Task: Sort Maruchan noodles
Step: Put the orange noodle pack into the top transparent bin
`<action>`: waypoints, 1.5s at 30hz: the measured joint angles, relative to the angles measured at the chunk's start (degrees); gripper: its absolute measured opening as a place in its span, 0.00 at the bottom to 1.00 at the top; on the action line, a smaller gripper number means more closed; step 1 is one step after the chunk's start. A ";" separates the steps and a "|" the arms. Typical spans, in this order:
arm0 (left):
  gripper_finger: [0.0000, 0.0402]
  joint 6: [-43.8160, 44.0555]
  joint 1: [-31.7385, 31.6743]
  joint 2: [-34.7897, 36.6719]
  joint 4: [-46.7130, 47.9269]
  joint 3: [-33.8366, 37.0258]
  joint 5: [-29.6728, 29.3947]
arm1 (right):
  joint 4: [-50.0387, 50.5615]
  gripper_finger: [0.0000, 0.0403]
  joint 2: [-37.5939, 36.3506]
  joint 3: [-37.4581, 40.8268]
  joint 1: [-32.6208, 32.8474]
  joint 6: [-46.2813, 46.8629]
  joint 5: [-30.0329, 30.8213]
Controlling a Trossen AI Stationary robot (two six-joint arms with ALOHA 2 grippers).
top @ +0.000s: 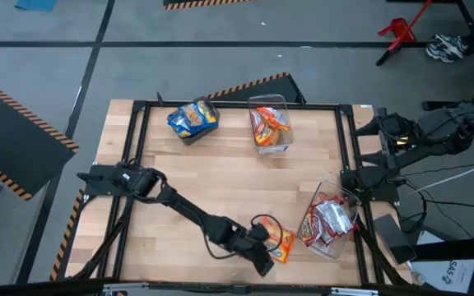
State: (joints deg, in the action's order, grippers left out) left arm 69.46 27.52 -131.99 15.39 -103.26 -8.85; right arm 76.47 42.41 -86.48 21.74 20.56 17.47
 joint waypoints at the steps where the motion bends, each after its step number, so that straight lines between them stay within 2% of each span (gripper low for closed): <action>1: 0.59 0.09 -0.25 0.56 3.04 0.06 1.38 | 0.00 0.86 0.00 0.00 0.00 -0.06 0.44; 3: 0.59 0.54 -0.44 1.78 8.27 0.04 0.83 | 0.00 0.86 0.00 0.00 0.00 -0.07 1.15; 6: 0.59 0.21 0.21 4.07 16.87 -0.02 -5.23 | -0.02 0.86 0.00 0.00 0.00 -0.07 1.49; 8: 0.59 -0.23 0.53 4.85 18.25 -0.02 -9.45 | -0.02 0.86 0.00 0.00 0.00 -0.07 1.46; 10: 0.59 -2.10 0.62 5.26 18.59 -0.01 -11.18 | -0.02 0.86 0.00 0.00 0.00 -0.07 1.45; 29: 0.59 -12.90 0.01 -0.93 14.01 0.06 -13.46 | 0.11 0.86 0.04 0.00 0.00 -0.04 1.36; 37: 0.59 -10.48 -0.39 -3.21 12.32 -0.19 -11.18 | 0.17 0.86 0.04 0.00 0.00 0.09 1.35; 41: 0.53 -9.78 -0.63 -3.40 12.80 -0.24 -11.09 | 0.22 0.86 0.04 0.00 0.00 0.10 1.34; 45: 0.41 -6.67 -1.13 -3.46 12.95 -0.20 -10.47 | 0.29 0.86 0.04 0.00 0.00 0.09 1.34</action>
State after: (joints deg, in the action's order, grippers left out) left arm 62.79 26.39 -135.45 28.34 -103.46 -19.32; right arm 76.76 42.46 -86.48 21.74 20.65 18.81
